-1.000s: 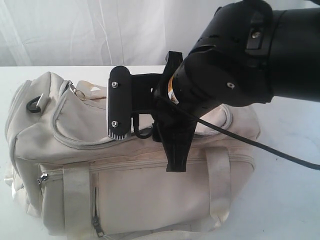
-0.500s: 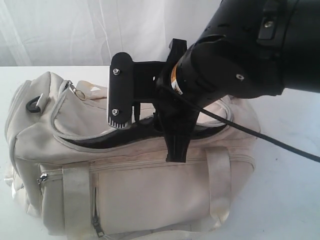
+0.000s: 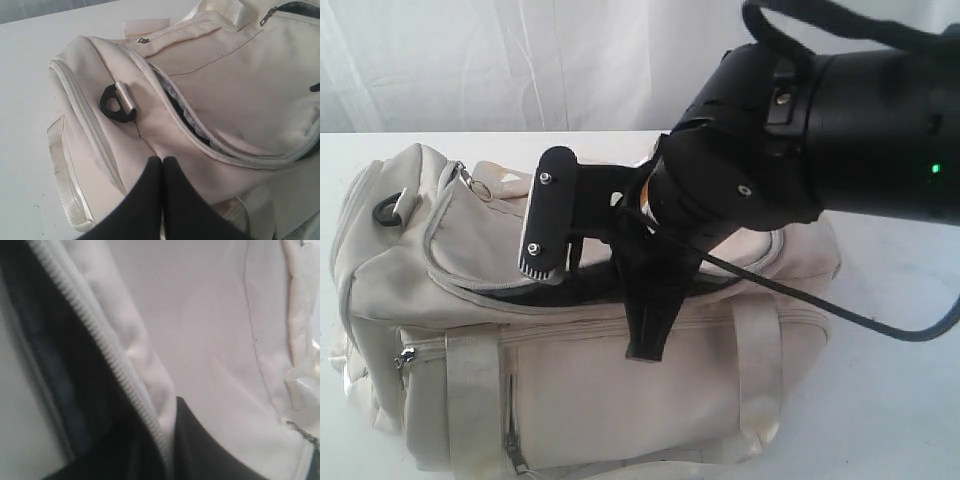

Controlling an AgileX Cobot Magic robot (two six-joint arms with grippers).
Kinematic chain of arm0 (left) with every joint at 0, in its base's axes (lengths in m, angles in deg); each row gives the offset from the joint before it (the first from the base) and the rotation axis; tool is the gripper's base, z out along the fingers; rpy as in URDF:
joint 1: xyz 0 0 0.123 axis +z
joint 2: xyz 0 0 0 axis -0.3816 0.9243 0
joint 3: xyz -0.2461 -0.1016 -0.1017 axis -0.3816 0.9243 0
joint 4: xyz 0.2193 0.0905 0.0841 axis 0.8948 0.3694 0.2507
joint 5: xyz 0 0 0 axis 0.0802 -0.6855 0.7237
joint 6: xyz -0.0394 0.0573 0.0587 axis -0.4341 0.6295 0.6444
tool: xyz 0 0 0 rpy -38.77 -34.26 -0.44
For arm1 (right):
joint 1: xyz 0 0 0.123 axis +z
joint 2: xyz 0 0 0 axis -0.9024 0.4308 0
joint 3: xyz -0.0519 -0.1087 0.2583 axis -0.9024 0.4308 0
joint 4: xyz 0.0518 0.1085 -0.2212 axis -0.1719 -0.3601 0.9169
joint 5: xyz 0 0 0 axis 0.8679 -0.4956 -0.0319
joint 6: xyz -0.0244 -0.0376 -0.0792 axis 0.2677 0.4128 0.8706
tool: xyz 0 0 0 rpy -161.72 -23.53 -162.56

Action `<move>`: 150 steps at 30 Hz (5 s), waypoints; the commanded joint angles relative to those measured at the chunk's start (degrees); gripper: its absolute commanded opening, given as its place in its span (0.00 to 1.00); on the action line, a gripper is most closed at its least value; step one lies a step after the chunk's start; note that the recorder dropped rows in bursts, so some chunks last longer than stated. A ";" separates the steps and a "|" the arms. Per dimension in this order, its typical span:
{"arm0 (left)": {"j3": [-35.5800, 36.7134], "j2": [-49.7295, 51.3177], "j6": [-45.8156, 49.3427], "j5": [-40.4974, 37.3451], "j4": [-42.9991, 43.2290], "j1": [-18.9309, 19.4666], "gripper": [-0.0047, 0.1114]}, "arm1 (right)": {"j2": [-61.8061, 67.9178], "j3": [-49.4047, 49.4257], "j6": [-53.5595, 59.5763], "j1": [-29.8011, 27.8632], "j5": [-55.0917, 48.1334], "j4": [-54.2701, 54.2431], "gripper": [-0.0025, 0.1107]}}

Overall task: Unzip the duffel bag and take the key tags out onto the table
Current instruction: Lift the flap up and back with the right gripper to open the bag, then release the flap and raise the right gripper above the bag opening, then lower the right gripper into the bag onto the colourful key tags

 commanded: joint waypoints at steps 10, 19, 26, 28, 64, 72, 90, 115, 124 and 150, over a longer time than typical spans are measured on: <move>0.27 -0.56 1.20 -0.63 -0.65 -0.19 0.05 | 13.79 -15.94 -20.40 -8.32 18.46 23.65 0.02; 0.61 -0.56 2.74 -0.52 -0.65 -0.19 0.05 | 35.00 -44.46 -23.73 -19.03 15.84 23.31 0.02; 0.61 -0.56 2.74 -0.52 -0.65 -0.19 0.05 | 39.38 -48.74 -30.99 -20.60 11.81 23.50 0.36; 0.61 -0.56 2.89 -0.66 -0.65 -0.19 0.05 | 39.05 -49.22 -33.26 -20.88 9.54 23.46 0.52; 0.61 -0.56 3.12 -1.23 -0.65 -0.19 0.05 | 31.86 -51.15 -39.97 -20.59 -0.63 17.18 0.52; 0.61 -0.56 3.12 -1.23 -0.65 -0.19 0.05 | 35.27 -51.27 -33.41 -25.12 -0.60 -8.15 0.46; 0.61 -0.56 3.12 -1.23 -0.65 -0.19 0.05 | 30.61 -54.76 -5.64 -34.20 -24.91 -47.51 0.46; 0.61 -0.56 3.51 -1.47 -0.65 -0.19 0.05 | 22.59 -31.07 7.33 -15.33 -28.01 -29.76 0.02; 0.61 -0.56 4.01 -1.67 -0.82 -0.19 0.05 | 27.33 -29.81 5.29 -15.33 -20.74 -21.20 0.92; 0.61 -0.56 4.01 -1.54 -1.06 -0.19 0.05 | 29.78 -33.38 -5.46 -15.44 -23.27 -18.62 0.02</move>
